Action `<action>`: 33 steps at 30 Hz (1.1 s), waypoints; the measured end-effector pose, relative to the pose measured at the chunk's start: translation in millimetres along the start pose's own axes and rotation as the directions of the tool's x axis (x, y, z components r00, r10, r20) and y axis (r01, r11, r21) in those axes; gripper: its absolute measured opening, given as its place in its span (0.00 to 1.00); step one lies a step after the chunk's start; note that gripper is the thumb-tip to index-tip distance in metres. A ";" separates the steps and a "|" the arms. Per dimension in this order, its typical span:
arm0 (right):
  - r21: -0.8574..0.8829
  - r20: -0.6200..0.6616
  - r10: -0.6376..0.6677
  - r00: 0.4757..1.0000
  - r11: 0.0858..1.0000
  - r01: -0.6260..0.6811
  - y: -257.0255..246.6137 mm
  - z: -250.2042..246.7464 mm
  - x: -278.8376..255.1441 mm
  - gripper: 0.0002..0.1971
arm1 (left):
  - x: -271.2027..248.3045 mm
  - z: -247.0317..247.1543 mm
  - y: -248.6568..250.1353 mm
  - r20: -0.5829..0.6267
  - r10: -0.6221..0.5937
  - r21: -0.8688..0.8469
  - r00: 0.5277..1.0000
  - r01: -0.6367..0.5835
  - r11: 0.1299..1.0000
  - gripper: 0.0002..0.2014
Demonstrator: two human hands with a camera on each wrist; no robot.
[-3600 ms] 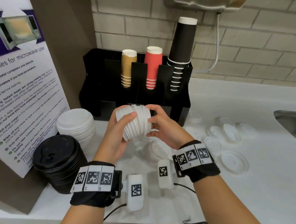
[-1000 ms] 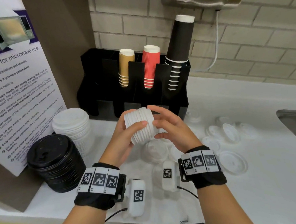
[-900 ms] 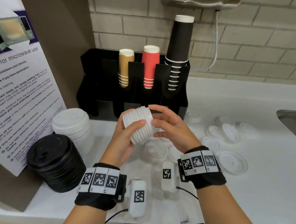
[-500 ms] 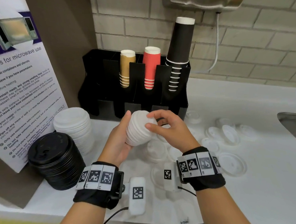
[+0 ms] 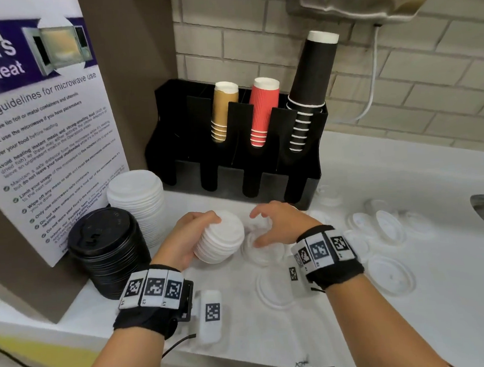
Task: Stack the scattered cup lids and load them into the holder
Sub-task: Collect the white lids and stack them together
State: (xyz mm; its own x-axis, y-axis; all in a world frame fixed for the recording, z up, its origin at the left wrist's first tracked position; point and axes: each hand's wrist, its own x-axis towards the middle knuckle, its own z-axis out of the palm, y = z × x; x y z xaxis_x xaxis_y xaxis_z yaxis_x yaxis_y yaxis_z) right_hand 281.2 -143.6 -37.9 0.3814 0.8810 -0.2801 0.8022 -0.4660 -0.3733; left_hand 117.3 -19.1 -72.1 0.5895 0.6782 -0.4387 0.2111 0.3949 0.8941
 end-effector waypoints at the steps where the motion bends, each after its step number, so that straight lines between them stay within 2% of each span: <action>1: -0.028 0.029 0.018 0.999 0.999 -0.018 -0.6 1.4 1.8 0.33 | -0.7 -0.2 -0.4 0.021 -0.023 0.044 1.000 0.022 0.999 0.16; 4: -0.057 0.103 0.057 0.993 0.997 -0.051 -0.5 6.2 5.9 0.35 | -1.5 1.3 -2.6 0.088 -0.082 0.137 0.993 0.070 0.988 0.12; 7: -0.044 0.115 0.060 0.992 0.997 -0.056 1.2 10.4 7.0 0.33 | -0.7 2.1 -5.0 0.091 -0.083 0.209 0.992 0.062 0.976 0.08; 11: 0.036 0.057 0.053 0.997 0.998 -0.055 5.9 9.7 6.7 0.27 | -0.4 -2.9 -6.0 0.025 -0.039 0.319 0.999 0.029 0.947 0.12; 15: 0.231 -0.048 0.049 0.998 0.972 -0.037 13.2 5.0 1.6 0.24 | -3.4 -6.9 -4.0 0.014 0.053 0.464 0.999 -0.053 0.884 0.13; 17: 0.365 -0.118 0.037 0.992 0.931 0.008 14.5 4.0 -2.9 0.21 | -5.1 -9.8 -3.0 0.030 0.088 0.552 0.996 -0.090 0.829 0.20; 20: 0.577 -0.198 0.025 0.980 0.811 0.096 11.1 4.7 -10.2 0.17 | -10.1 -14.9 -1.4 0.114 0.085 0.649 0.990 -0.139 0.748 0.37; 22: 0.647 -0.221 0.016 0.975 0.751 0.134 6.1 6.0 -14.6 0.16 | -13.9 -15.5 -0.8 0.169 0.058 0.737 0.984 -0.165 0.655 0.46; 23: 0.667 -0.228 0.010 0.974 0.730 0.148 3.0 6.4 -15.9 0.16 | -14.5 -14.5 -0.9 0.182 0.058 0.761 0.982 -0.178 0.624 0.46; 27: 0.679 -0.244 -0.009 0.970 0.712 0.178 -8.6 10.7 -15.5 0.15 | -15.2 -6.8 -4.3 0.189 0.114 0.740 0.975 -0.218 0.636 0.40; 33: 0.608 -0.256 -0.010 0.967 0.776 0.169 -19.2 24.4 -10.8 0.18 | -17.7 -3.9 -4.7 0.202 0.132 0.688 0.970 -0.237 0.686 0.37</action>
State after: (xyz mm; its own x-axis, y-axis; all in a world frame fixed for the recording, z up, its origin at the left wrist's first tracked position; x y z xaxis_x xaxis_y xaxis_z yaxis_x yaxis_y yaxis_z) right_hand 250.4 -146.1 -49.3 0.4781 0.8773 -0.0407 0.4078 -0.2628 -0.8744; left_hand 102.8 -30.6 -68.9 0.7576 0.5850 -0.2895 0.5414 -0.3156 0.7793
